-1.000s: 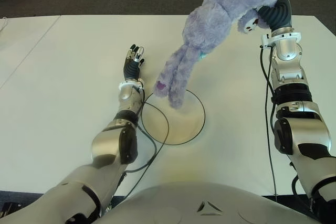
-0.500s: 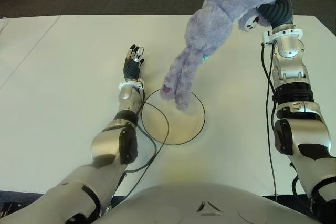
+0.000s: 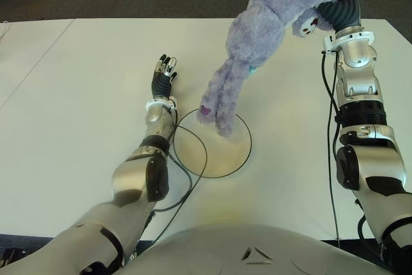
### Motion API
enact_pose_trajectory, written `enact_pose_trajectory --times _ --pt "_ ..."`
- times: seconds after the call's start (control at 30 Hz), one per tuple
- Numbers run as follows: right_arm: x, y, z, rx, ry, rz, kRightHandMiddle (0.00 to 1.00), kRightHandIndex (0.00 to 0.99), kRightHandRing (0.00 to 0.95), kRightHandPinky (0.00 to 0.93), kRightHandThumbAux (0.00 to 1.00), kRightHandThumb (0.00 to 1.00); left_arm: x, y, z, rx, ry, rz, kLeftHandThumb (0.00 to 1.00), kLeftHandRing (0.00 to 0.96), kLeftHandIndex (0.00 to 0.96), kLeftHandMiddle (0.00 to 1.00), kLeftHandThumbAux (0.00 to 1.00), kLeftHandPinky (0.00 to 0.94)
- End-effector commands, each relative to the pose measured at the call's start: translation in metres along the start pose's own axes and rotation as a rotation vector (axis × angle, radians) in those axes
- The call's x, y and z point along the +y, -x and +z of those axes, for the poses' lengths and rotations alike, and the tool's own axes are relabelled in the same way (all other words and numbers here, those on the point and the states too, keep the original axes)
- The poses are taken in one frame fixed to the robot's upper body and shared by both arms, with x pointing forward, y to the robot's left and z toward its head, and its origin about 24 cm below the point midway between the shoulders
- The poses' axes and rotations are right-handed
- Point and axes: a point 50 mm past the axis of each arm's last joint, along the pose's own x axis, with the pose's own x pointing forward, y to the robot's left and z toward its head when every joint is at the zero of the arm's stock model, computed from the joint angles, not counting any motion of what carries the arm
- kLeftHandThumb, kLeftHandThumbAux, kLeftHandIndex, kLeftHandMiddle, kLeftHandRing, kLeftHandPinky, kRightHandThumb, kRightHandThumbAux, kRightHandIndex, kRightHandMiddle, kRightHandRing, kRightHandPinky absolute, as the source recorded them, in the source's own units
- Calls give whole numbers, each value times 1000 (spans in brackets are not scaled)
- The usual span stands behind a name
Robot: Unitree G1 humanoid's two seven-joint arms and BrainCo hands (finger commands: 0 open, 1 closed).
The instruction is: Put the doll into the plate.
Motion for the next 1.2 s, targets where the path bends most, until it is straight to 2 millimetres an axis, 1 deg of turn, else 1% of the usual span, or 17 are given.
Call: enact_pose_trajectory --times 0.03,0.23,0.37,0.57,0.77,0.9,1.07,1.2 --pt "4 0 1 19 -52 4 847 440 868 879 714 717 24 71 -100 452 75 151 0 56 0 50 522 68" --pt "7 -3 5 9 -96 24 842 440 867 877 712 719 23 71 -100 455 71 149 0 59 0 53 521 69" --pt "15 -8 17 -9 -128 36 842 441 858 877 711 722 22 70 -100 455 67 142 0 57 0 52 518 61" --pt "27 -8 36 -45 -151 60 842 441 860 879 710 723 22 70 -100 462 67 137 0 61 0 56 537 71" --pt "39 -2 54 -64 -173 89 838 440 860 879 711 723 22 70 -100 462 75 139 0 67 0 60 553 84" --pt "47 3 70 -77 -181 110 828 440 858 879 711 723 22 70 -100 461 86 143 0 71 9 63 554 83" --pt "58 13 89 -79 -223 146 824 440 857 872 711 723 22 70 -100 457 79 137 0 68 3 60 551 77" --pt "65 21 98 -71 -274 195 826 439 856 865 711 722 22 70 -100 457 73 136 0 68 0 61 549 83"
